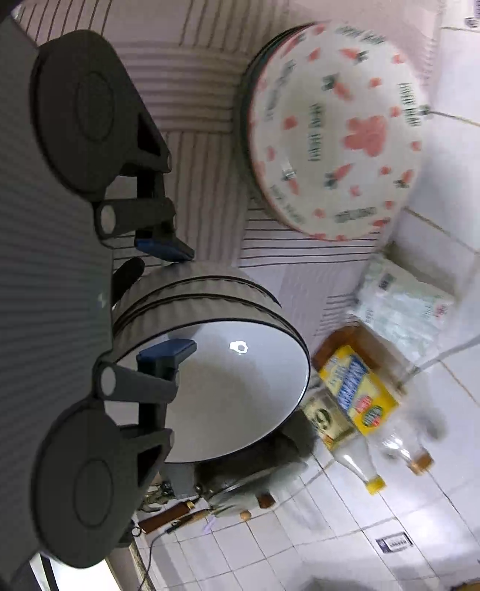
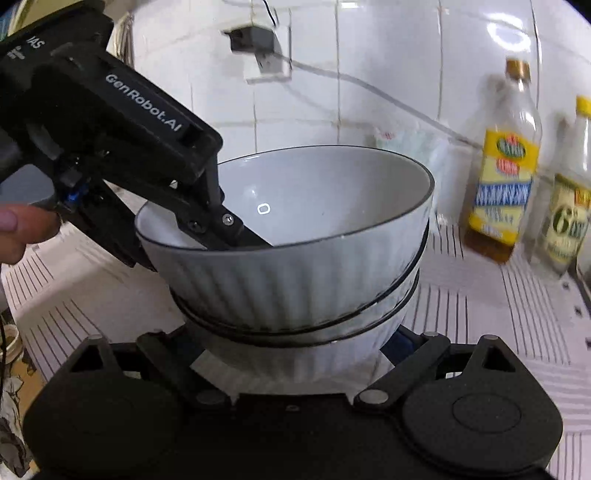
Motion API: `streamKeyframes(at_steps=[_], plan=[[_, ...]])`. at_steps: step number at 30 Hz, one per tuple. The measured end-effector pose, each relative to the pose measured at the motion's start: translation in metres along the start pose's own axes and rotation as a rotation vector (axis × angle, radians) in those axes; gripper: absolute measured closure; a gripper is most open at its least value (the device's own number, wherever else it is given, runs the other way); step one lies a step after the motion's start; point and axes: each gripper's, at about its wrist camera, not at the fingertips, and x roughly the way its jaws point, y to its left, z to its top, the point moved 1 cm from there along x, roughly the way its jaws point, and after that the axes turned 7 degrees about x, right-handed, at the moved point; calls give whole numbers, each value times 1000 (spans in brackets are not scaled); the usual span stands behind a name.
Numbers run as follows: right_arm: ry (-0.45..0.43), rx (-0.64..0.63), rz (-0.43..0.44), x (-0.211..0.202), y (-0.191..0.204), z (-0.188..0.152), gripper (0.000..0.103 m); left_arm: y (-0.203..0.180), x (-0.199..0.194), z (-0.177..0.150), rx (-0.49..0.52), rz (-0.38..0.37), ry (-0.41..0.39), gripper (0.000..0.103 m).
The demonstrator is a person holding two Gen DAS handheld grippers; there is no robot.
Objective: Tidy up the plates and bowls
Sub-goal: 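Lift the bowl stack and lower it onto the bunny plate, open left gripper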
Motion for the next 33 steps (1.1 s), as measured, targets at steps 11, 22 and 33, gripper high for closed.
streamKeyframes(at_steps=[11, 22, 33], plan=[[-88, -83, 131, 25, 42, 65, 6, 30, -70, 39, -72, 125, -113, 59], [-49, -119, 230, 100, 69, 83, 6, 92, -54, 59, -126, 233, -179, 59], [49, -95, 210, 154, 63, 84, 6, 125, -20, 77, -149, 212, -154, 58]])
